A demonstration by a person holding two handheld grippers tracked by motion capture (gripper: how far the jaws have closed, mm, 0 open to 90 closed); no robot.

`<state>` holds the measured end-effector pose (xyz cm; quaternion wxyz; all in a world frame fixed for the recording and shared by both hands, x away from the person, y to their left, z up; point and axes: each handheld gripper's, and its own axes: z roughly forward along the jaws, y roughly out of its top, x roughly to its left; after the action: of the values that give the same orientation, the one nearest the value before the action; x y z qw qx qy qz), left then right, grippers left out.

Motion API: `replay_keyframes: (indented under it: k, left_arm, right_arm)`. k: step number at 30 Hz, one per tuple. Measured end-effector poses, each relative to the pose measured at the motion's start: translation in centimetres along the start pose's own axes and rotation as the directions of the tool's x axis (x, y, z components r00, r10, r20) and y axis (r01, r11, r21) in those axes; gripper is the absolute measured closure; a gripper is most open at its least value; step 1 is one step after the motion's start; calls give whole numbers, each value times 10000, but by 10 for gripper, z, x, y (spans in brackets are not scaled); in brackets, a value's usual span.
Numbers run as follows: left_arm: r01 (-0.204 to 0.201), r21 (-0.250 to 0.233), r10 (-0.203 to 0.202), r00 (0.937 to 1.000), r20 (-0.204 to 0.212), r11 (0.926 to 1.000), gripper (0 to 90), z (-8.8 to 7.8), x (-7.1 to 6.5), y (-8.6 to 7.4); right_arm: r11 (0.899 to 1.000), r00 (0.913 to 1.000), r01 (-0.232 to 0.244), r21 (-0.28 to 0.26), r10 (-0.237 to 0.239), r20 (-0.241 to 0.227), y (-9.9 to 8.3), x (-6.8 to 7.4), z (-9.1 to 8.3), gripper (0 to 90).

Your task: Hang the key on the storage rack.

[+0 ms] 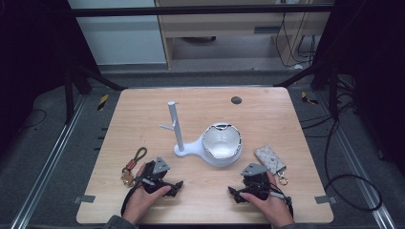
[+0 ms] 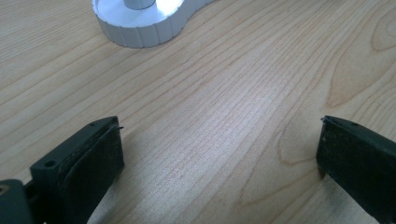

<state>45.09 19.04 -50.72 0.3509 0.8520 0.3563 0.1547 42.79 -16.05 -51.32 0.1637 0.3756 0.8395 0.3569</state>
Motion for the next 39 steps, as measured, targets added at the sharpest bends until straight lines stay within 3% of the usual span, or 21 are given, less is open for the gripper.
replay_keyframes:
  k: [2,3,5,6,11,14,15,16,18,25,27,31,32,34,37,39]
  left_arm:
    - [73,-110,-72,10000,22,9999,55,-3,2,0]
    - [392,-355,-395,9992,-70,9986,42,-11,8,1]
    - [432,-387,-438,9989,-144,9983,51,-16,12,1]
    - [473,-334,-484,9982,-340,9983,56,-26,19,3]
    - [583,12,-580,9952,-789,9983,61,-43,36,7]
    - [835,528,-776,9913,-1063,9951,57,-53,58,9]
    - [835,528,-776,9913,-1063,9951,54,-53,58,9]
    - [1050,732,-958,9882,-1194,9918,54,-57,69,10]
    - [1145,1008,-994,9846,-1440,9883,58,-60,79,11]
    - [1484,1573,-1192,9763,-1808,9763,122,-67,103,15]
    - [1765,1832,-1418,9719,-1878,9671,153,-69,115,17]
    - [2132,2377,-1682,9661,-1960,9477,249,-68,126,17]
    - [2132,2377,-1682,9661,-1960,9477,280,-68,126,17]
    - [2340,2699,-1853,9634,-1937,9340,331,-65,130,17]
    - [2180,2905,-1661,9671,-1929,9317,408,-62,132,17]
    - [2099,3131,-1577,9702,-1839,9262,442,-61,132,15]
  right_arm:
    - [10000,10000,-7,-18,7,3,0,0,0,5]
    - [10000,10000,-13,-17,13,9,0,0,0,5]
    - [10000,10000,-19,-16,19,16,0,0,0,5]
    - [10000,10000,-57,17,57,65,0,1,0,5]
    - [10000,9999,-71,19,71,79,0,1,0,5]
    - [10000,9999,-76,20,76,82,0,1,0,5]
    - [10000,9999,-80,21,80,85,0,1,-1,5]
    - [10000,9999,-85,20,85,87,0,1,-1,5]
    - [10000,9999,-82,20,82,86,0,1,-1,5]
    - [10000,9999,-85,20,85,86,0,1,-1,5]
    - [10000,9999,-80,19,80,87,0,1,0,5]
    - [10000,9999,-80,20,80,85,0,1,0,5]
    - [10000,9999,-81,19,81,85,0,1,0,5]
    - [10000,9999,-85,18,85,79,0,1,0,4]
    - [10000,9999,-83,19,83,81,0,1,0,4]
    - [10000,9999,-87,20,87,81,0,1,0,4]
